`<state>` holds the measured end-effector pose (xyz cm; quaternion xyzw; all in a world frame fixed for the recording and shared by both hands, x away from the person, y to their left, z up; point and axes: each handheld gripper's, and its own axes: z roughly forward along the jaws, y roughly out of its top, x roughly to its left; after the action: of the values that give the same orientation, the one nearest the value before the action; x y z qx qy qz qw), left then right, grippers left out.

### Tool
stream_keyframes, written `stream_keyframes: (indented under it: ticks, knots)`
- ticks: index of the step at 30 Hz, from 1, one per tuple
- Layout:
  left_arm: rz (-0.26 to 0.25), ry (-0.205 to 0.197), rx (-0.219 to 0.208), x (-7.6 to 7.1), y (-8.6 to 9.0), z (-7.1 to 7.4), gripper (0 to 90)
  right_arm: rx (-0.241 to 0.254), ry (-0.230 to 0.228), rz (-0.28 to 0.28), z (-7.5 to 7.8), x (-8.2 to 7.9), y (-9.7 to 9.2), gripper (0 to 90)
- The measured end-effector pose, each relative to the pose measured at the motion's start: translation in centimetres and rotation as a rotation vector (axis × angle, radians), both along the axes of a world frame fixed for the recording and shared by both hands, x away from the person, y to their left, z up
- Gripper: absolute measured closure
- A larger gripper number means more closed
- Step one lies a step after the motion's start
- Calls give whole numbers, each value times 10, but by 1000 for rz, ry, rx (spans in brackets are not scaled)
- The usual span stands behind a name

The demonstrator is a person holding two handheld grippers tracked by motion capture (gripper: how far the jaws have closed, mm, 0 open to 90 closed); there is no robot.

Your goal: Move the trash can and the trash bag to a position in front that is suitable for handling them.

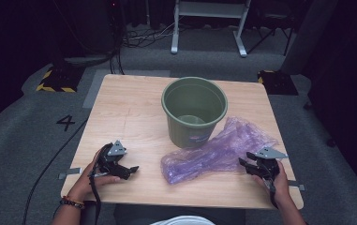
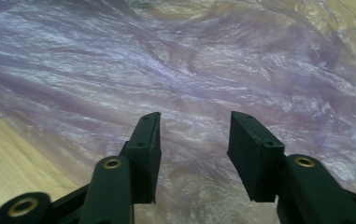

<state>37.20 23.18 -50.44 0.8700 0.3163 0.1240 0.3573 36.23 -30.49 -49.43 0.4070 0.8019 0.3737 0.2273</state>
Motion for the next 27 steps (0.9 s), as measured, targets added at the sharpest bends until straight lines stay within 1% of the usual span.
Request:
stream_keyframes:
  ticks: [2, 4, 5, 6, 7, 8, 9, 11, 13, 14, 17, 18, 19, 22, 23, 24, 25, 26, 27]
  knots:
    - [0, -1, 1, 0, 0, 0, 71, -3, -13, 3, -1, 0, -1, 500]
    - [2, -1, 2, 0, 0, 0, 71, 10, -26, 16, 1, -2, 0, 471]
    - [2, -2, 1, 0, 0, 0, 71, 25, -46, 40, 3, -4, 0, 424]
    - [2, -2, 1, 0, 0, 0, 71, 25, -46, 40, 3, -4, 0, 424]
    - [2, -1, 2, 0, 0, 0, 71, 27, -57, 69, 6, -6, 3, 375]
    - [2, -1, 2, 0, 0, 0, 71, 27, -57, 69, 6, -6, 3, 375]
    - [2, -2, 2, 0, 0, 0, 71, 21, -59, 86, 6, -5, 5, 350]
    - [2, -4, 5, 0, 0, 0, 71, 23, -56, 88, 6, -4, 6, 337]
    - [4, -3, 5, 0, -1, 0, 71, 11, -57, 102, 6, -4, 10, 319]
    - [4, -2, 4, 0, -1, 0, 71, 28, -60, 122, 9, -4, 14, 308]
    - [1, -3, 6, 0, -1, 0, 71, 30, -68, 147, 12, -5, 19, 302]
    - [1, -3, 5, 0, -1, 0, 71, 28, -70, 157, 13, -5, 22, 301]
    - [1, -3, 6, 0, -1, 0, 71, 8, -66, 172, 12, -4, 27, 295]
    - [1, -3, 5, 0, -2, 0, 71, -3, -55, 172, 8, -1, 30, 296]
    - [3, -3, 5, 0, -2, 0, 71, -14, -41, 177, 4, 1, 31, 295]
    - [3, -3, 5, 0, -2, 0, 71, -14, -38, 175, 4, 1, 32, 295]
    - [3, -3, 5, 0, -2, 0, 71, -14, -38, 175, 4, 1, 32, 295]
    - [3, -3, 5, 0, -2, 0, 71, -4, -54, 204, 7, -2, 36, 291]
    - [3, -3, 5, 0, -2, 0, 71, 0, -59, 211, 8, -2, 38, 289]
